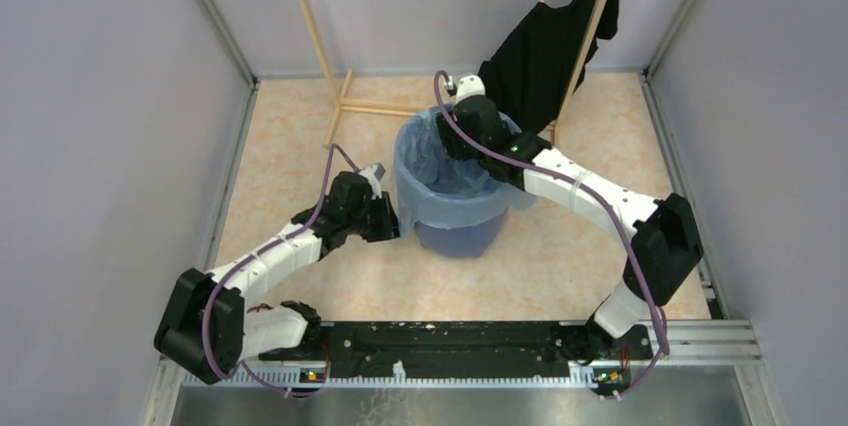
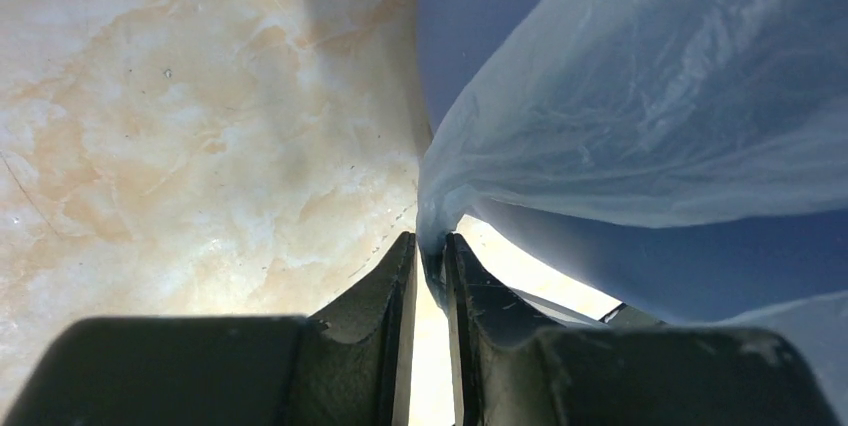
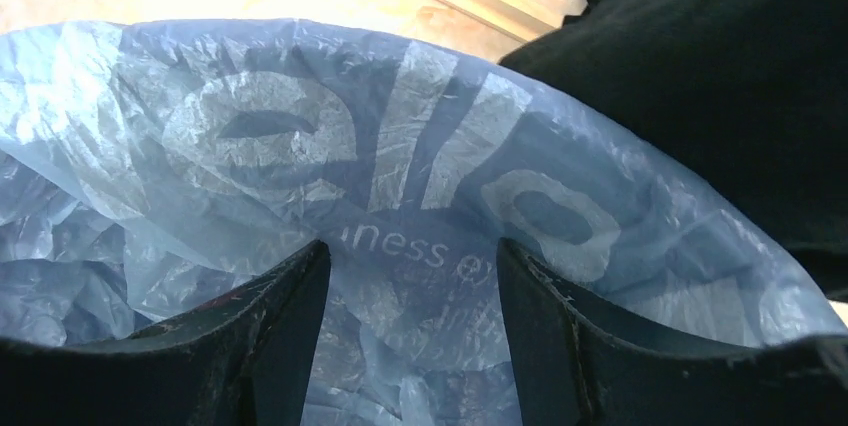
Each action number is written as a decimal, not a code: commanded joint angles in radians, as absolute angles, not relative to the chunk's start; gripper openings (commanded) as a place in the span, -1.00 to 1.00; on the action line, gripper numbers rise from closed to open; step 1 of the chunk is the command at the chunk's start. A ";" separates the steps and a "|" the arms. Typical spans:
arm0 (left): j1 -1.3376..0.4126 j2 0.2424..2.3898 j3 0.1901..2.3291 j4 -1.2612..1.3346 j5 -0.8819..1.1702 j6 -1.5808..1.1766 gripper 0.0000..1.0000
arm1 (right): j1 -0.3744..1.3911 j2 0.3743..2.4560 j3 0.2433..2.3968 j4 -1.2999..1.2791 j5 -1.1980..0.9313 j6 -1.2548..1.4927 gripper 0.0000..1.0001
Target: Put the trash bags into the trash bin
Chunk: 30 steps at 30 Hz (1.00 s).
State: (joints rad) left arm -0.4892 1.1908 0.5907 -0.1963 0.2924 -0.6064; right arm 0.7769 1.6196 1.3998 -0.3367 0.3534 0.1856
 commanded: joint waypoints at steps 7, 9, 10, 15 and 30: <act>-0.494 1.192 0.625 -0.179 0.284 -0.579 -0.53 | 0.790 1.478 1.387 -0.396 0.190 0.209 0.41; -0.494 1.200 0.625 -0.180 0.280 -0.572 -0.51 | 0.791 1.451 1.374 -0.453 0.115 0.218 0.45; -0.494 1.200 0.626 -0.184 0.278 -0.566 -0.49 | 0.795 1.439 1.362 -0.475 0.094 0.222 0.48; -0.494 1.166 0.634 -0.255 0.194 -0.545 -0.34 | 0.816 1.396 1.290 -0.506 0.033 0.226 0.63; -0.494 0.806 0.586 -0.456 -0.049 -0.665 0.52 | 0.873 1.650 1.394 -0.616 0.086 0.156 0.85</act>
State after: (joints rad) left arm -0.4919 0.9173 0.5491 -0.3290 0.0856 -0.6304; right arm 0.8600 1.6196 1.3209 -0.5812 0.0566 0.1833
